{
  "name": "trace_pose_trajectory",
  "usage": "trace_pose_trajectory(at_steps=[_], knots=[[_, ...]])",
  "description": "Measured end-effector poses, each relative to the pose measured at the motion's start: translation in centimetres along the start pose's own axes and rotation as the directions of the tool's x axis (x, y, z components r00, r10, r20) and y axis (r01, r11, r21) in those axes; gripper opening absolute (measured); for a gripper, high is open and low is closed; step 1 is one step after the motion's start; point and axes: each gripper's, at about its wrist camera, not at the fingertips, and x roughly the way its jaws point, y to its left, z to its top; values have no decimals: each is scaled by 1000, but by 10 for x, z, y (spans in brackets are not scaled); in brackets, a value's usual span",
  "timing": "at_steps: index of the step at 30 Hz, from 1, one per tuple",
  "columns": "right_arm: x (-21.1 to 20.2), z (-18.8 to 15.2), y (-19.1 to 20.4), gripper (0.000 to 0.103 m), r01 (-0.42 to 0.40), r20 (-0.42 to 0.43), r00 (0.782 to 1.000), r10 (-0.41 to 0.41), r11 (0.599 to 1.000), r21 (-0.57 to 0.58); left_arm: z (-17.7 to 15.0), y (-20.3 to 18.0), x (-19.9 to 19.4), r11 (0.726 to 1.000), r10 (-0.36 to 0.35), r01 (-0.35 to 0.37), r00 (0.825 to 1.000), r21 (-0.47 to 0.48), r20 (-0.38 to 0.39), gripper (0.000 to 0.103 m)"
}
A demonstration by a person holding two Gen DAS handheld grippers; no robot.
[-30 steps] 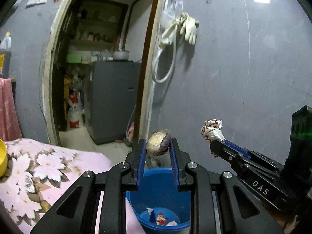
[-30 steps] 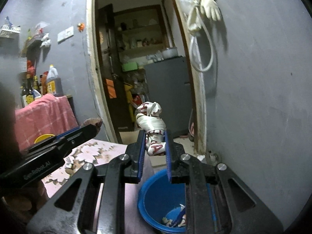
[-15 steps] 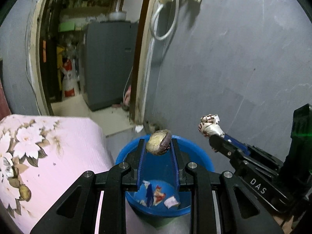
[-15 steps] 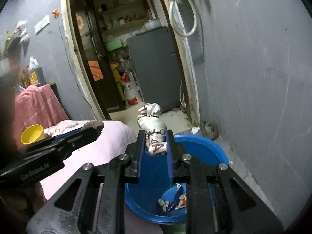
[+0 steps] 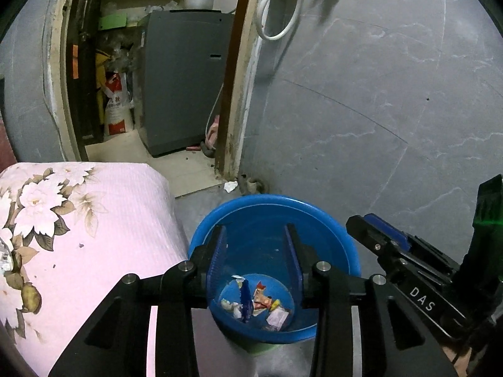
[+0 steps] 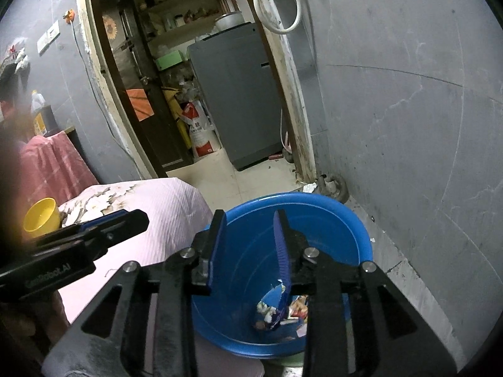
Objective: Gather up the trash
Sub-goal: 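Open both tools to drop the items into the basin, then move both tools back over the table toward the remaining trash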
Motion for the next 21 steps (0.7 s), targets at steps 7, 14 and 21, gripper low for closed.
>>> trace_pose_trajectory(at_steps=[7,14,21], knots=[[-10,5,10,57,-3,25,1000,4,1000,-14,2,4,-15,1000,8,-8,1000,-6,20,32],[-28,14,31,58,-11,62,998,14,999,-40,4,13,-46,999,29,-27,998,-19,62,33],[-47,22,63,68,-39,108,993,47,996,-82,5,35,-90,996,71,-63,989,-68,132,42]])
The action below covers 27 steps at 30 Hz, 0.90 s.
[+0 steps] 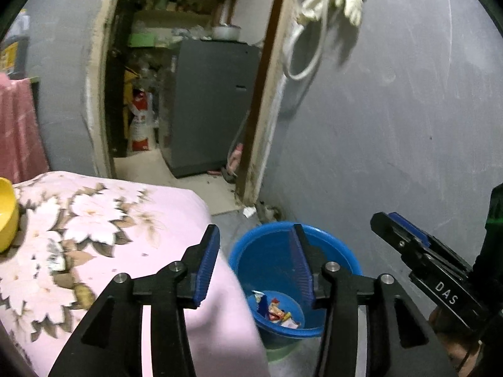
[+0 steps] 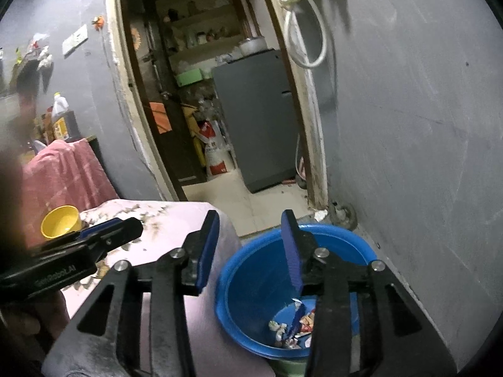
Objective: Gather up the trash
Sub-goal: 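Move both tools back over the table toward the remaining trash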
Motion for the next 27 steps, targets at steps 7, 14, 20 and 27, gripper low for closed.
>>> trace_pose_trajectory(at_steps=[7,14,20,27], knots=[[-18,9,41,83,-40,65,997,43,998,-50,6,32,-52,996,75,-71,992,-47,98,55],[-34,11,84,99,-93,122,987,105,991,-98,0,65,-98,983,161,-142,970,-114,182,79],[-41,10,118,103,-137,161,974,157,982,-128,-11,97,-143,970,226,-188,934,-156,278,96],[-43,4,156,103,-185,190,958,213,971,-154,-26,129,-185,945,307,-243,890,-219,337,101]])
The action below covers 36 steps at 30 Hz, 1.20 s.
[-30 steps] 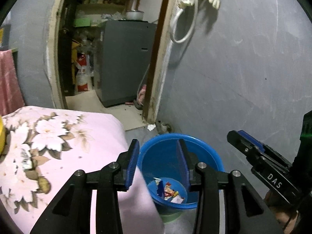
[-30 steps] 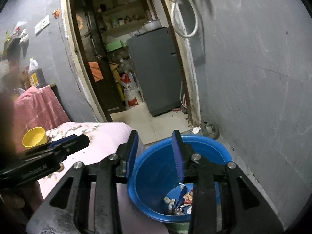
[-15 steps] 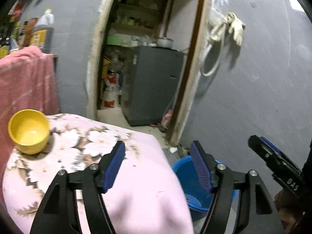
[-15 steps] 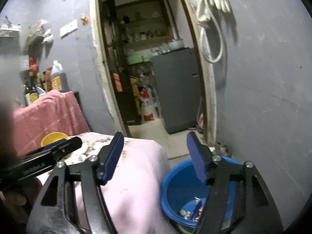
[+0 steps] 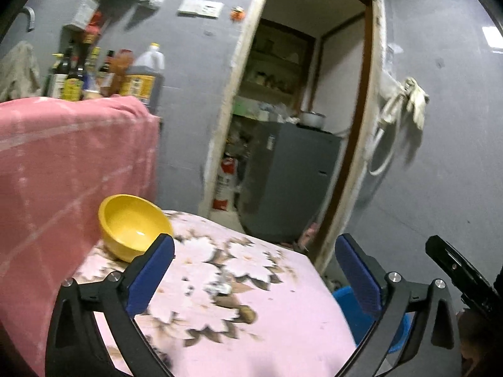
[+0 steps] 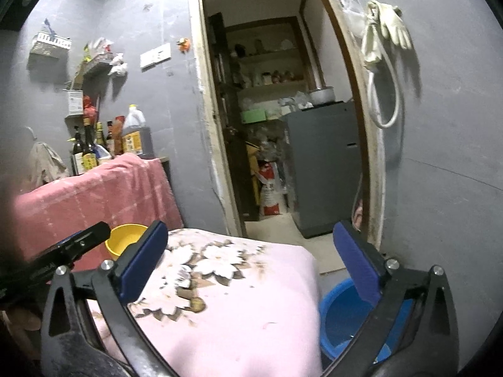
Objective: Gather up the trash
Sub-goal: 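Move both tools back over the table toward the remaining trash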
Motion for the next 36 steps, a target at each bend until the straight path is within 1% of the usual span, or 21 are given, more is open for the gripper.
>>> trace_pose_trajectory(at_steps=[7,13,18,24,30,33,36], knots=[[5,-6,35,103,-43,31,999,44,998,-40,-2,29,-22,996,83,-84,996,19,46,101],[17,-14,57,103,-76,14,997,77,995,-68,-7,48,-30,991,129,-131,990,25,60,101],[28,-26,68,103,-86,-9,996,85,991,-103,-13,61,-28,988,151,-153,987,27,54,101],[45,-42,74,103,-93,-66,994,85,986,-139,-20,75,-20,985,169,-170,985,26,35,101],[68,-58,76,103,-105,-136,987,84,981,-161,-29,83,-6,982,185,-186,983,30,10,101],[83,-65,76,103,-114,-184,980,82,979,-169,-32,88,2,981,191,-191,981,29,-8,101],[98,-72,74,103,-124,-243,967,79,977,-173,-35,91,11,981,194,-194,980,28,-34,101]])
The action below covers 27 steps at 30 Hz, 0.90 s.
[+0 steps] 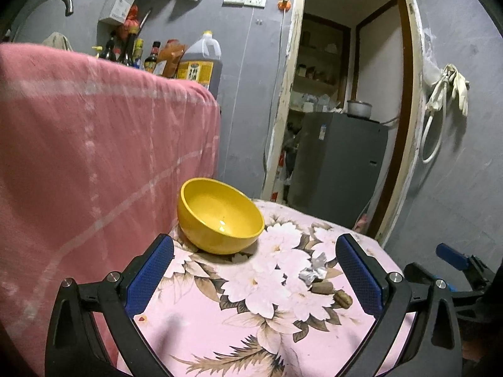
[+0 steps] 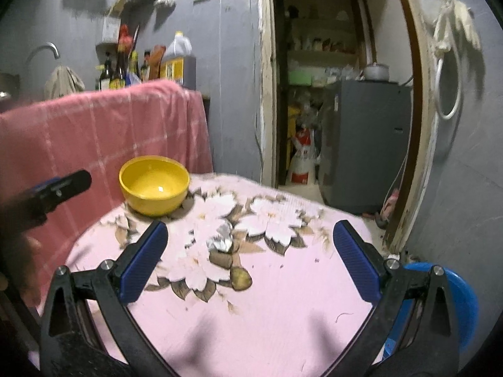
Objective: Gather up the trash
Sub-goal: 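Move both tools back over the table toward the remaining trash, then grasp the silver foil ball with the left tool while the right tool grasps the potato lump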
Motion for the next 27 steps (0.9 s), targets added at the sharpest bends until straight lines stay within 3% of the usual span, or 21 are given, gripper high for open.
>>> trace_pose_trajectory(at_steps=[5,7,13,18,20,27], knots=[[29,-10,-6,103,-28,-119,992,31,999,22,-5,1,19,1000,-1,2,998,2,-70,101],[40,-13,-7,92,-36,-171,984,39,999,24,-7,1,28,1000,1,0,995,7,-104,101],[71,-24,-11,76,-84,-319,943,94,995,47,-15,-2,55,1000,-5,10,976,22,-220,100],[93,-28,-12,65,-114,-402,906,133,991,70,-20,-7,75,999,-27,31,950,8,-310,97],[102,-31,-11,61,-122,-439,888,139,990,66,-22,-10,85,999,-36,40,932,4,-360,93],[124,-38,-13,35,-155,-509,842,179,984,91,-26,-23,110,996,-65,84,889,23,-453,79]])
